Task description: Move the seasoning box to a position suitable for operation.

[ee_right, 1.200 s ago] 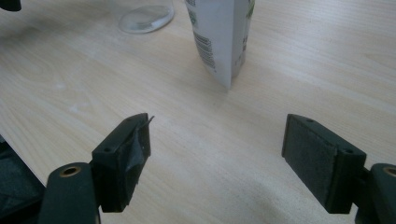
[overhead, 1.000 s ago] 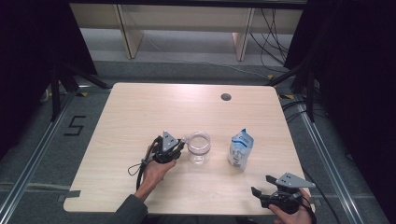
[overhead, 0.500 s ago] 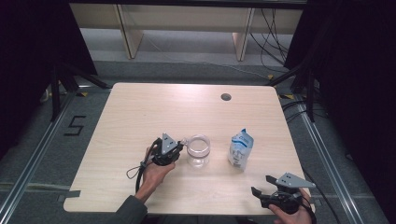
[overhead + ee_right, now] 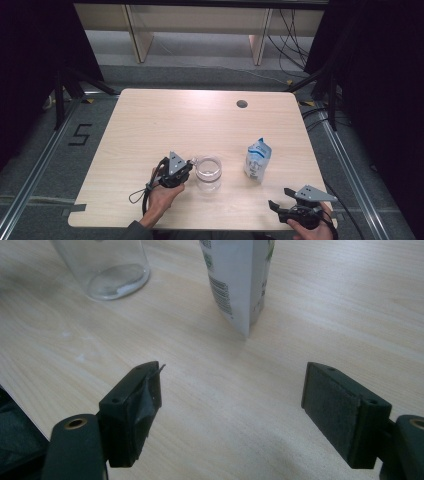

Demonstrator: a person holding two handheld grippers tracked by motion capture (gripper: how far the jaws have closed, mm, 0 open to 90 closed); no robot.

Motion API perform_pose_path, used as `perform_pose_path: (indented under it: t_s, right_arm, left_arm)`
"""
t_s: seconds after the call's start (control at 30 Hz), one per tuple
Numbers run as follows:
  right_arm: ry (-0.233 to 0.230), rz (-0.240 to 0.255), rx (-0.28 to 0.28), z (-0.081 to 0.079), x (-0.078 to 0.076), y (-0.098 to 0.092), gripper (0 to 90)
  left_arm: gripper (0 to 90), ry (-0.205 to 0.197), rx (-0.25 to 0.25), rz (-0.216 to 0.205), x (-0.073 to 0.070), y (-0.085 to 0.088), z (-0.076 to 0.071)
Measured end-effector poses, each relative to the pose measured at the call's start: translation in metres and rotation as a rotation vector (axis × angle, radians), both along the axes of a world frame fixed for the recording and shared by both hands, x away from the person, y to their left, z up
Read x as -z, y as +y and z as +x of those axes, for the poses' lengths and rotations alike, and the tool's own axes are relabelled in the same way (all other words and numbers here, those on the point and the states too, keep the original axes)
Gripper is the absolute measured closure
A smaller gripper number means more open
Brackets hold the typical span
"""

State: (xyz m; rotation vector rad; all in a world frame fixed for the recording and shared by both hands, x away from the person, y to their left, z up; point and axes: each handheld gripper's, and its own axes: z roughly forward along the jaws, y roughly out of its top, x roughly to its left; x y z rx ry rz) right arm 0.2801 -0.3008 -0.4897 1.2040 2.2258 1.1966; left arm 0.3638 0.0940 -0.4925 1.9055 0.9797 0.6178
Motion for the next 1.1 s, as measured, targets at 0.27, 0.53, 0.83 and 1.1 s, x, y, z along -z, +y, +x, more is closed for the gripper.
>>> perform_pose_path:
  t_s: [0.27,0.53,0.83,1.1]
  right_arm:
    - [0.003,-0.004,-0.003,0.0,0.0,0.001,24.6]
    - [0.025,0.02,0.003,-0.002,0.0,0.005,24.6]
    - [0.021,0.005,-0.013,-0.002,0.0,0.006,24.6]
    - [0.014,0.014,-0.025,-0.001,0.001,0.007,24.6]
  left_arm:
    - [83.2,0.013,-0.018,0.002,-0.001,0.003,-0.015]
    - [82.0,0.014,-0.031,0.005,-0.001,0.006,-0.025]
    - [80.6,0.021,-0.05,-0.017,0.0,0.007,-0.036]
    - [78.6,0.048,-0.048,-0.041,-0.001,0.012,-0.047]
